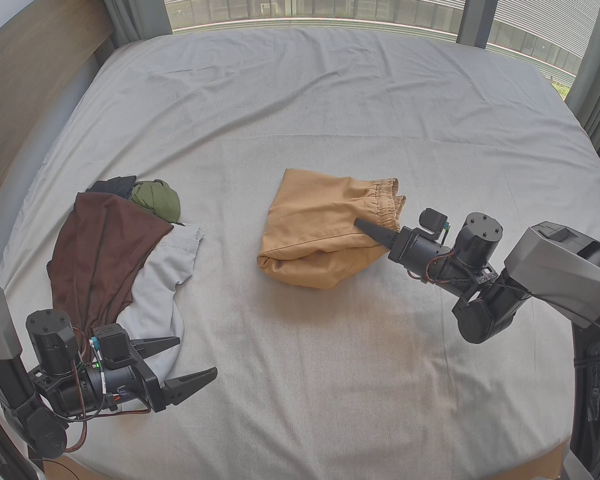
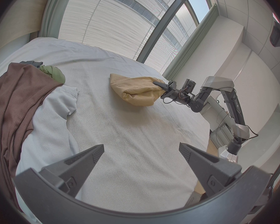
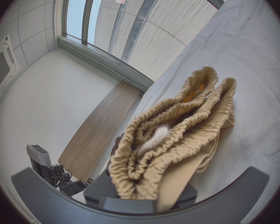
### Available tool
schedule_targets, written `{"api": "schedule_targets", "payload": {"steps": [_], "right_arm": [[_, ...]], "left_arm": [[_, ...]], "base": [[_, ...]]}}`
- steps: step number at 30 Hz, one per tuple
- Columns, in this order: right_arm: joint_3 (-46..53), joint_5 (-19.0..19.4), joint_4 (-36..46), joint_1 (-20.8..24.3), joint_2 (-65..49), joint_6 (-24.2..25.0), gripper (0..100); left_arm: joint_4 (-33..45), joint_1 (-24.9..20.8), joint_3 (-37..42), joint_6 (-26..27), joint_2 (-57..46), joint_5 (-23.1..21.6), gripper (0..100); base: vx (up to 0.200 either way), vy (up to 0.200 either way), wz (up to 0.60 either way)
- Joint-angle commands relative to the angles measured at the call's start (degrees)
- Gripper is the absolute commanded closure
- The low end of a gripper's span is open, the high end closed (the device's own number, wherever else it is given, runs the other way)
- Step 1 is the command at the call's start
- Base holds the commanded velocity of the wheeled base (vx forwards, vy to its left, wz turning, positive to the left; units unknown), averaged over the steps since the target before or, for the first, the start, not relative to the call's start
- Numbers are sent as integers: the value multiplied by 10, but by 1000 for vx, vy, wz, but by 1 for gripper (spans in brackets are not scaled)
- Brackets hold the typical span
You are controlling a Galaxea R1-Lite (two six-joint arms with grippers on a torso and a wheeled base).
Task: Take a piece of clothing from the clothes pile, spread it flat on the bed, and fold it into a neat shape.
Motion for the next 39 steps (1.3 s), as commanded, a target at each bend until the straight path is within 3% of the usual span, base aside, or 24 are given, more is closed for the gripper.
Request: {"api": "schedule_targets", "payload": {"steps": [1,21,22,26,39], "right_arm": [[25,0,-12,-2,7,-2,100],[34,-3,-30,-1,46,-24,100],[34,-3,-30,-2,46,-27,0],[56,-3,-31,-4,39,-40,0],[262,4,-31,15,-16,-128,0]], "left_arm": [[0,1,10,0,-1,0,0],[0,1,10,0,-3,0,0],[0,1,10,0,-3,0,0],[-1,1,10,0,-4,0,0],[0,-2,10,0,-9,0,0]], "base": [[0,0,0],[0,0,0],[0,0,0],[0,0,0],[0,0,0]]}}
